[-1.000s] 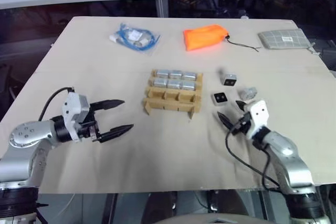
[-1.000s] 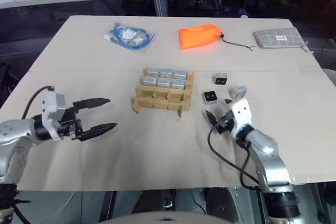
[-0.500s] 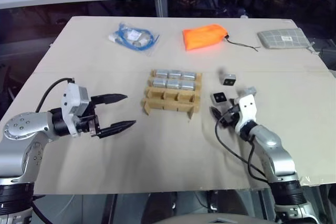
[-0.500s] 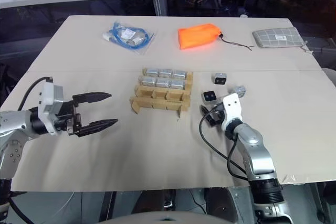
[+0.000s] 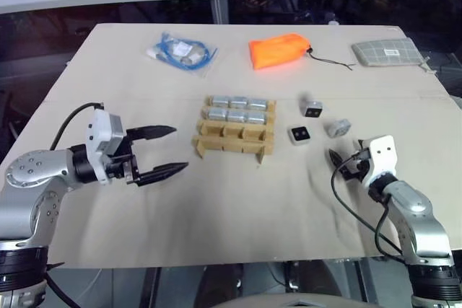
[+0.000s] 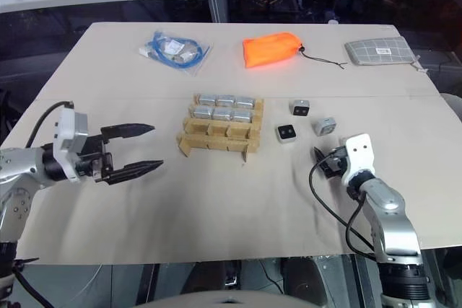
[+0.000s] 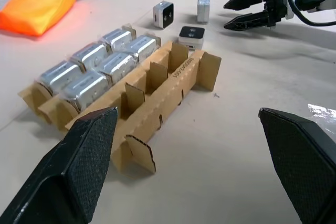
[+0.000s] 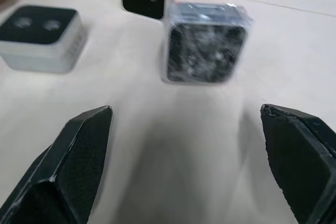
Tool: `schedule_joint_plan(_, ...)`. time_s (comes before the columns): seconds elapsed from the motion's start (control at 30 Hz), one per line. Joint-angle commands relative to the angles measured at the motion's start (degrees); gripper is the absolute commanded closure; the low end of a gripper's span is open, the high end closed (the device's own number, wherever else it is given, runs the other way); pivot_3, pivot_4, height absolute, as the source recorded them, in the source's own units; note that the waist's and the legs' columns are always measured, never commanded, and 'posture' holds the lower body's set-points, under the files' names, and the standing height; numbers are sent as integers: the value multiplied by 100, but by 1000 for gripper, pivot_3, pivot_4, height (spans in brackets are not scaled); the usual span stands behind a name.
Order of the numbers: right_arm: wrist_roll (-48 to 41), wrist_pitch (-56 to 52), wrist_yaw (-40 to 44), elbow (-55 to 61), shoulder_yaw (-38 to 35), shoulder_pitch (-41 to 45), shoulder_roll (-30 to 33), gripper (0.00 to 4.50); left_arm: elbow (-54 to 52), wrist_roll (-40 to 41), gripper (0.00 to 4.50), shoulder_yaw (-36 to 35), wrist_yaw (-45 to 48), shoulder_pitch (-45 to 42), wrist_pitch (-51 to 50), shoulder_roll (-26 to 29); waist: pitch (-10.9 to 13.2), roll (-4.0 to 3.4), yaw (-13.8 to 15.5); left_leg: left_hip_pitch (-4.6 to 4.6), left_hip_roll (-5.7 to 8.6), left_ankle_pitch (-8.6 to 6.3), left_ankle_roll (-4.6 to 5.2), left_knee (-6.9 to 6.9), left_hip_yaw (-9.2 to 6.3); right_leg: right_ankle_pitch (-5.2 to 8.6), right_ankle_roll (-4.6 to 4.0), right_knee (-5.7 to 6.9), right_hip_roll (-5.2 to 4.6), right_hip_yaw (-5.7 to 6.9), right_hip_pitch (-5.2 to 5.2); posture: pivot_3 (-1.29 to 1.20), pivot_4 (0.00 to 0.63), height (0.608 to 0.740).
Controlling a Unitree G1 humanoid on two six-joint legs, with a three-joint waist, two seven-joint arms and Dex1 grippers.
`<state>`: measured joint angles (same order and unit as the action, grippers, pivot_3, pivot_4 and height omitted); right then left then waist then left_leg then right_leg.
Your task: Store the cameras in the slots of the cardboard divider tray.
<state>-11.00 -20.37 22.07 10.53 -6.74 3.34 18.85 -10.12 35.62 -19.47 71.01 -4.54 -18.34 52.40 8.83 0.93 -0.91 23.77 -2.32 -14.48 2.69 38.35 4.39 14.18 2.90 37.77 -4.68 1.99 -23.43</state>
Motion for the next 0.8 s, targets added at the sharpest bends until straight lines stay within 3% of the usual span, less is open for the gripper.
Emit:
schedule_joint_plan(0.03,-124,190,13,-76,-76,282,-43,18,-127,28,0,-12,15,-54,25,19,0,0,5,0,0,0,0,0,1,0,0,0,0,-2,0,0,150,740)
schedule_joint_plan(0.53,-280,554,160,-1479,-224,1408,-31,18,-217,43,0,-127,-8,80,35,21,1,0,7,3,0,1,-1,0,6,0,0,1,-1,-8,-4,0,150,740)
schedule_joint_plan(0.63,-309,567,160,-1465,-232,1396,-26,886,-227,50,0,-164,-3,120,35,30,1,0,7,3,-2,1,-1,0,6,0,0,2,0,-8,-4,0,150,740)
schedule_joint_plan(0.73,-321,577,160,-1425,-217,1348,-17,2406,-219,51,0,-192,11,151,46,44,1,0,8,3,-3,1,-1,0,7,0,0,2,-1,-9,-5,0,150,740)
schedule_joint_plan(0.8,-320,563,159,-1387,-213,1318,-10,2561,-209,52,0,-200,24,153,43,53,1,0,8,3,-3,1,0,0,7,-1,0,2,-1,-9,-5,0,150,740)
